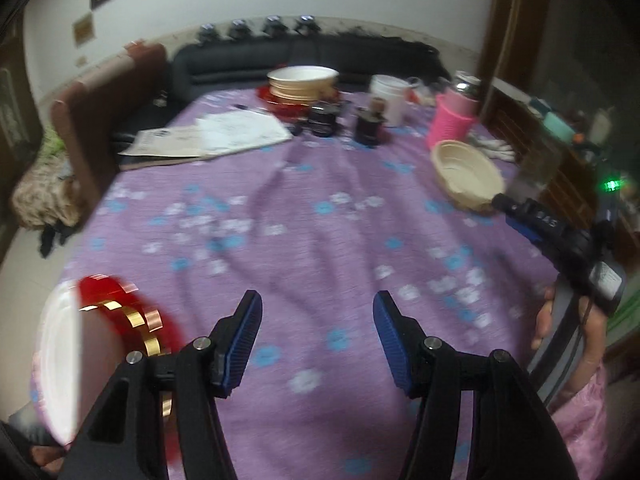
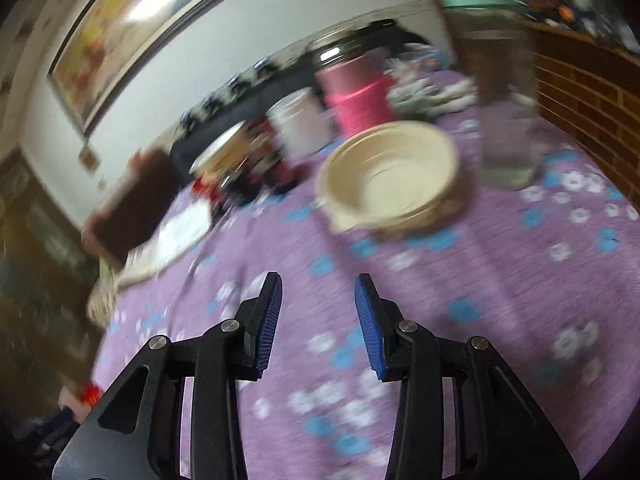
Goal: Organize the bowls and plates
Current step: 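Move both grippers to the beige plastic bowl beside the pink bottle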
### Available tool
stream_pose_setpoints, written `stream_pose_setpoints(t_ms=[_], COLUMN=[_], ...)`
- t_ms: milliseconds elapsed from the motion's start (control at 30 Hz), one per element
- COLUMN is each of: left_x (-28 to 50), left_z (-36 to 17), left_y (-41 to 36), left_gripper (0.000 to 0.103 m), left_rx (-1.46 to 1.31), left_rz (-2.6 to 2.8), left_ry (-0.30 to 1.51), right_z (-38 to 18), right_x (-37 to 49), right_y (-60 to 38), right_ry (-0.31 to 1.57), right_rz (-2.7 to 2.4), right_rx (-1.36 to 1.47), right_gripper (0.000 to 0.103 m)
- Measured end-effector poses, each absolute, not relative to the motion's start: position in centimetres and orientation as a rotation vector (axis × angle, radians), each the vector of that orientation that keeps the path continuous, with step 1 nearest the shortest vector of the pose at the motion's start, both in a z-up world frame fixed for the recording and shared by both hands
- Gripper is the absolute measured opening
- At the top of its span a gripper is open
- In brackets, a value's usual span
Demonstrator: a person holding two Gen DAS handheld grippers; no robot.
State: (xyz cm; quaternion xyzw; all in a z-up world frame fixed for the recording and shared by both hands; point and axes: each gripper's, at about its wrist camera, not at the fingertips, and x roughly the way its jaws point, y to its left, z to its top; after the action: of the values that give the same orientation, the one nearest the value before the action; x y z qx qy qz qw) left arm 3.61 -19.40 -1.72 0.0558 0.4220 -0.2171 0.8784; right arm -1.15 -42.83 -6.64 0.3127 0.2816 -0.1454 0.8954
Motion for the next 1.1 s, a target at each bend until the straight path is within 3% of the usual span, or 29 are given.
stream_pose_setpoints(t_ms=[500,1100], left_x=[16.3,21.2], left_z=[-4.8,-8.5], left_y=[-36.7,-43.1], left_gripper=[0.058,0.058], left_rx=[0.116,-0.05], left_rz=[-0.571,-0.597], left_ry=[1.037,1.133], right_z=[-8.7,-11.3], right_x=[0.9,3.3], right_y=[-55.3,-57.0], right_ry=[0.594,0.598], right_rz=[-0.339,-0.374], right_rx=[0.958,0.976], right_gripper=[0.037,0.037])
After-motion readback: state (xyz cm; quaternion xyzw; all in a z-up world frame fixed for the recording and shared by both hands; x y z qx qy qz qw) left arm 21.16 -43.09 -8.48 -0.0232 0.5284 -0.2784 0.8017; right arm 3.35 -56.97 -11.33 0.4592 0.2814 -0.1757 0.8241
